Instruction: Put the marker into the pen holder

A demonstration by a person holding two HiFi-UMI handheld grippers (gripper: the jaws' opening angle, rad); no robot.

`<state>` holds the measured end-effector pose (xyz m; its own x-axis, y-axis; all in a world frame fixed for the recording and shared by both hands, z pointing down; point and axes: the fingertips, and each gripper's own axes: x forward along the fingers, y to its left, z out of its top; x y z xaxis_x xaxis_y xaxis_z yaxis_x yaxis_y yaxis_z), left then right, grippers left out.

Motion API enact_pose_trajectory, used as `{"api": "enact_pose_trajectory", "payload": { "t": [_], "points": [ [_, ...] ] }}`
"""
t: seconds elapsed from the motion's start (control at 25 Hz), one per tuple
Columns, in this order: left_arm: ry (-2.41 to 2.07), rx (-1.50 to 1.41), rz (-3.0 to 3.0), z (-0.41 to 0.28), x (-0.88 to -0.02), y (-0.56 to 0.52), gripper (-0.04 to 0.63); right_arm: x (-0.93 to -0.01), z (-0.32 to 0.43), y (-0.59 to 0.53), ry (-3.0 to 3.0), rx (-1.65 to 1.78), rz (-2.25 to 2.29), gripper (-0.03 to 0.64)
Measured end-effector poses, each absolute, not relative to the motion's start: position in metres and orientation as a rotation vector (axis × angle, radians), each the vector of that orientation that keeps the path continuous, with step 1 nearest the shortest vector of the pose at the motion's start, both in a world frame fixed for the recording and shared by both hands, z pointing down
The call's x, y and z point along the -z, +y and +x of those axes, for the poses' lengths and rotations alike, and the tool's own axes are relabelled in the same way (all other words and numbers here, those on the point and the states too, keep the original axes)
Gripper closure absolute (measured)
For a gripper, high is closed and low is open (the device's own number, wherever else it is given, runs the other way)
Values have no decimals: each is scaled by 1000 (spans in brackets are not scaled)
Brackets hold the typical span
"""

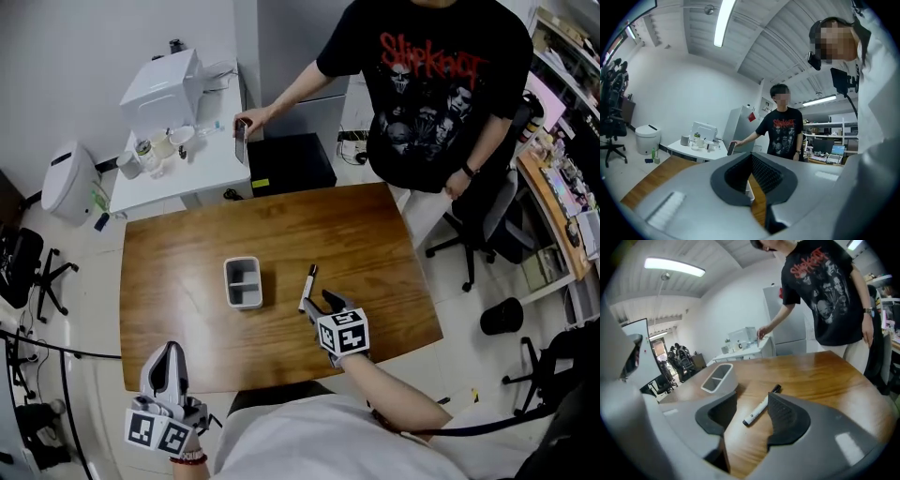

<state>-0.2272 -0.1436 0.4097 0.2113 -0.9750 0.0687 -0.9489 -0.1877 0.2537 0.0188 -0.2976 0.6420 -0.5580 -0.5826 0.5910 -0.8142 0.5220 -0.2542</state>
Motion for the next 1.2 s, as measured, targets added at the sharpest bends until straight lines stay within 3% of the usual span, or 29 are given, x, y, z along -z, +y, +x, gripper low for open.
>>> {"api": "enact_pose_trajectory", "payload": {
  "t": [0.2,0.48,0.56,0.68,0.96,1.2],
  "points": [
    [-1791,153,2256,-243,-403,-160,618,-702,6,-316,-2110,-703,1209,407],
    [-1743,145,2272,-257,-408,-177,618,-722,2,-320,-2017,-747,1219,417],
    [-1729,148,2268,-262,-411,-181,618,-720,-2,-319,-1997,-772,1210,481],
    [-1713,158,2273,-269,-413,-187,618,-719,-4,-317,-1993,-800,1195,520],
    [-1652,165,2318,-271,-413,-207,618,-715,12,-314,-2018,-875,1221,552],
    [-1621,176,2331,-271,-417,-216,618,-652,-1,-310,-2249,-751,1127,552]
  ]
}}
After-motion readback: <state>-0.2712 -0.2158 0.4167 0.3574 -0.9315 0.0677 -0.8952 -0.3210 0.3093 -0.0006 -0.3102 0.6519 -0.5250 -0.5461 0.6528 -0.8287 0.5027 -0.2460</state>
